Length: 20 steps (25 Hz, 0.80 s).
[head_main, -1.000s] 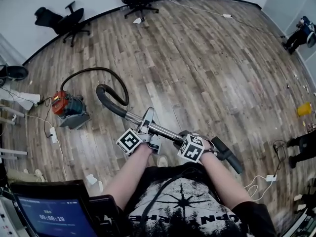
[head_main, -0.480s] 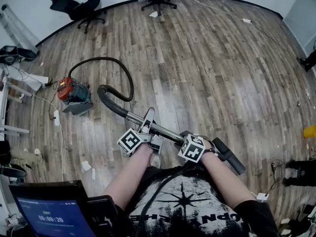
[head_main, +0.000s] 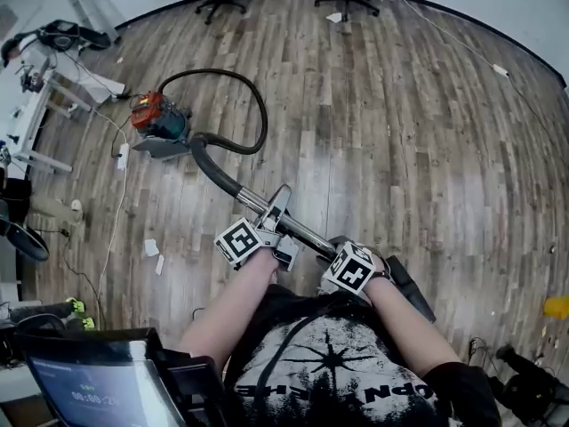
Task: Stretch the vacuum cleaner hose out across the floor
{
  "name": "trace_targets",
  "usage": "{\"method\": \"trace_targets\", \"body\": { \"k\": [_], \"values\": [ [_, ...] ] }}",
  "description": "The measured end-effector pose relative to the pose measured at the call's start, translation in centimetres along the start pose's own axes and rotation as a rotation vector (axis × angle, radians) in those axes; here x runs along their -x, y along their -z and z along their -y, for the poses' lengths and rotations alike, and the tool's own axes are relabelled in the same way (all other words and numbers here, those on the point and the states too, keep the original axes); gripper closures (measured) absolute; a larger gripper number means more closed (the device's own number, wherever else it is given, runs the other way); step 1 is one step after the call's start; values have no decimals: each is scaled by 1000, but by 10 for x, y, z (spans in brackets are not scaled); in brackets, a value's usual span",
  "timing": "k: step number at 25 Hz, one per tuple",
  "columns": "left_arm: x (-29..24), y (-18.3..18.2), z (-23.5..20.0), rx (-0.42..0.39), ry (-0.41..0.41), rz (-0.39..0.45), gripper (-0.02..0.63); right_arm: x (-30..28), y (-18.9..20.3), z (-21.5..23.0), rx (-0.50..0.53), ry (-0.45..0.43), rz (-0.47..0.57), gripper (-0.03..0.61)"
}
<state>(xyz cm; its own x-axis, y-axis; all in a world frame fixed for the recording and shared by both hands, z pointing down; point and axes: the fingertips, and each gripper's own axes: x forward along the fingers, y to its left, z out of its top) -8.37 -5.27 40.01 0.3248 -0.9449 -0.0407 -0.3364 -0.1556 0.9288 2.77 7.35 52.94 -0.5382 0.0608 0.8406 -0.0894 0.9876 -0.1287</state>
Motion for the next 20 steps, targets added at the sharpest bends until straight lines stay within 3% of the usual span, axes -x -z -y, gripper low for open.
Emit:
{"method": "trace_targets", "body": {
  "k": [5, 10, 13, 17, 20],
  "values": [
    [4, 3, 1, -13, -27, 16, 571, -4, 3, -6, 16, -68, 11, 486],
    [11, 1, -10, -34, -54, -9, 572, -8, 2, -8, 1, -43, -4, 488],
    [13, 16, 2, 15, 15, -27, 572, -2, 12, -21, -27, -13, -17, 488],
    [29, 36, -2, 8, -13, -79, 572, 5, 29, -40, -63, 33, -47, 488],
    [16, 60, -1, 84, 47, -89, 572, 6, 50, -40, -95, 27, -68, 488]
  ]
}}
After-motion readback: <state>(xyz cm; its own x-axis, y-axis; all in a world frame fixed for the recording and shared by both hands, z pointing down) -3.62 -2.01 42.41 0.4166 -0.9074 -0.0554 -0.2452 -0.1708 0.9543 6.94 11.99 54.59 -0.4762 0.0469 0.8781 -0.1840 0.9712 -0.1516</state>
